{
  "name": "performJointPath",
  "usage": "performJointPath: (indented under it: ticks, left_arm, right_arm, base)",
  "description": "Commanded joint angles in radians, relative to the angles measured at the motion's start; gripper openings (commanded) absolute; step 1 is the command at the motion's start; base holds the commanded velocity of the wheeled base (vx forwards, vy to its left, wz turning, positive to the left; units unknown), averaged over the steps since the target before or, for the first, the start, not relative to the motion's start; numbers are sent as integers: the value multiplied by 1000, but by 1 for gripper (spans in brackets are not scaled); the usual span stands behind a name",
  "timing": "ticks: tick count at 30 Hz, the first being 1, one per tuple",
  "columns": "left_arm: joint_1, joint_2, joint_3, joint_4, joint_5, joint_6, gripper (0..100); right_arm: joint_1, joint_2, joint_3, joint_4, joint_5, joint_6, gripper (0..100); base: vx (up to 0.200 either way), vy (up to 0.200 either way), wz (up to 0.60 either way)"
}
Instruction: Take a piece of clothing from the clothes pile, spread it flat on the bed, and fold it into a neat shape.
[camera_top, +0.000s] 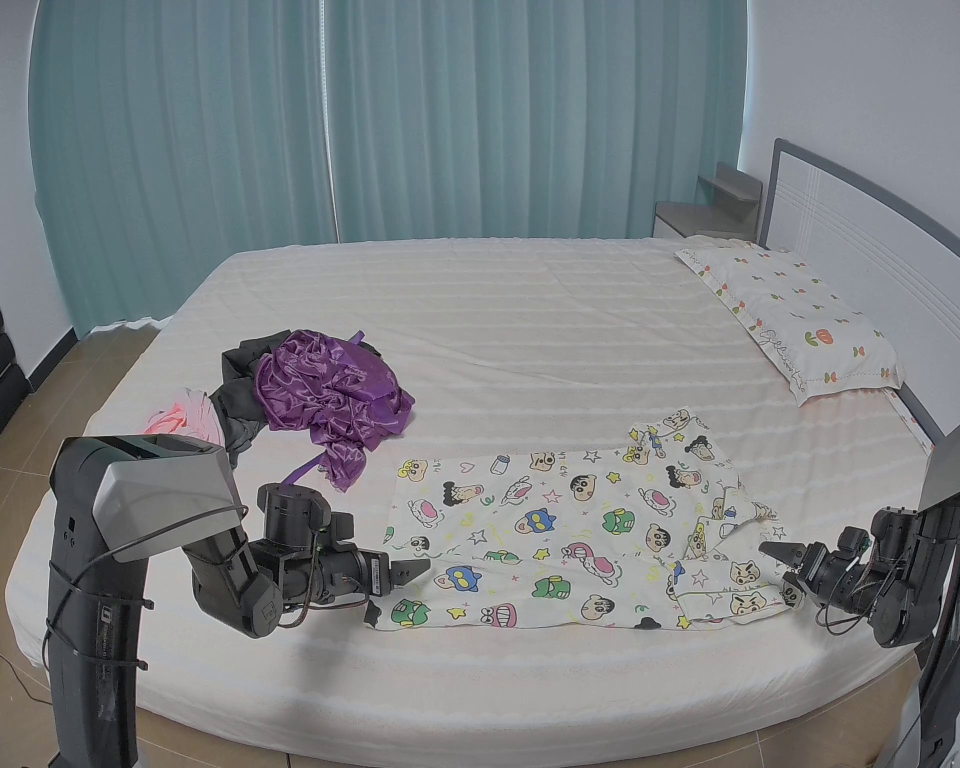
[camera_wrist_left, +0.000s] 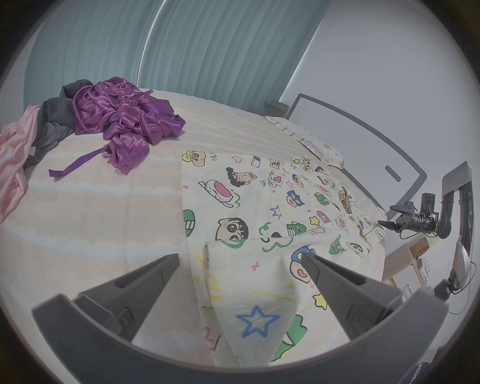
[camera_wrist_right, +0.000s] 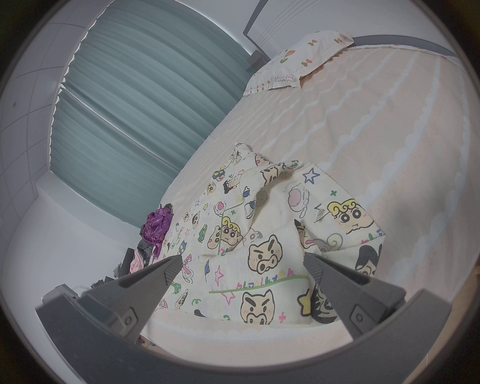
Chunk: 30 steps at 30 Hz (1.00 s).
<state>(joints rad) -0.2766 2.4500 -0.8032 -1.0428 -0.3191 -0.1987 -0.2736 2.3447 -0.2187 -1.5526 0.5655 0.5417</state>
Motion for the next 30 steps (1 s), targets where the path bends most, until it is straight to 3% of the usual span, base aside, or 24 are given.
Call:
performJointPath:
  ticks: [1,11,16,19,30]
  left_arm:
    - [-3,9,1,-3,2,-4,0]
    - [2,11,18,-69,12,-4,0]
    - [14,34,1,-71,38,-4,0]
    - [19,55,-19,-72,74,-16,0]
    - [25,60,-14,-122,89,-51,0]
  right_arm:
    - [1,8,1,-18,-1,-2,100]
    - [-4,4,-2,-18,-4,-19,100]
    - [-7,24,-4,-18,-10,-115,100]
    - [-9,48,-31,-18,-50,-147,100]
    - [45,147,-182,-18,-101,-137,100]
  base:
    - [0,0,0]
    - [0,0,0]
    - [0,0,0]
    - [0,0,0]
    - [0,0,0]
